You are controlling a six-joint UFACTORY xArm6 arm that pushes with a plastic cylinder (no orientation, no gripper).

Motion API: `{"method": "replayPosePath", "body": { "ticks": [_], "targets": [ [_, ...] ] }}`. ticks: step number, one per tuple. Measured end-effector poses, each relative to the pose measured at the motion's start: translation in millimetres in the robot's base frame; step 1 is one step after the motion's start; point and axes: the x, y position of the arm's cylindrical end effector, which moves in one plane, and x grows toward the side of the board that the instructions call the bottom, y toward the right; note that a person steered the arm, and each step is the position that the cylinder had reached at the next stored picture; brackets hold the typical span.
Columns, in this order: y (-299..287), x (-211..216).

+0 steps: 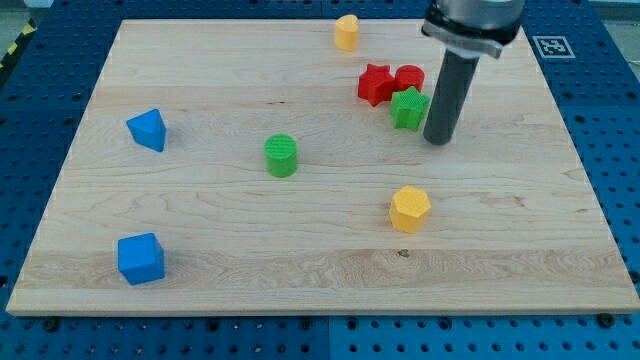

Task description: Move the green star to the bottom of the red circle

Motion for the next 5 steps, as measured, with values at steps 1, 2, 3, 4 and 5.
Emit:
{"method": "replayPosePath", "body": {
  "ticks": [1, 2, 3, 4, 5],
  "targets": [
    [-0.4, 10.6],
    [-11.6, -6.2],
    [-12.0, -11.5],
    [-21.3, -11.5],
    [-54.5, -11.5]
  ]
}}
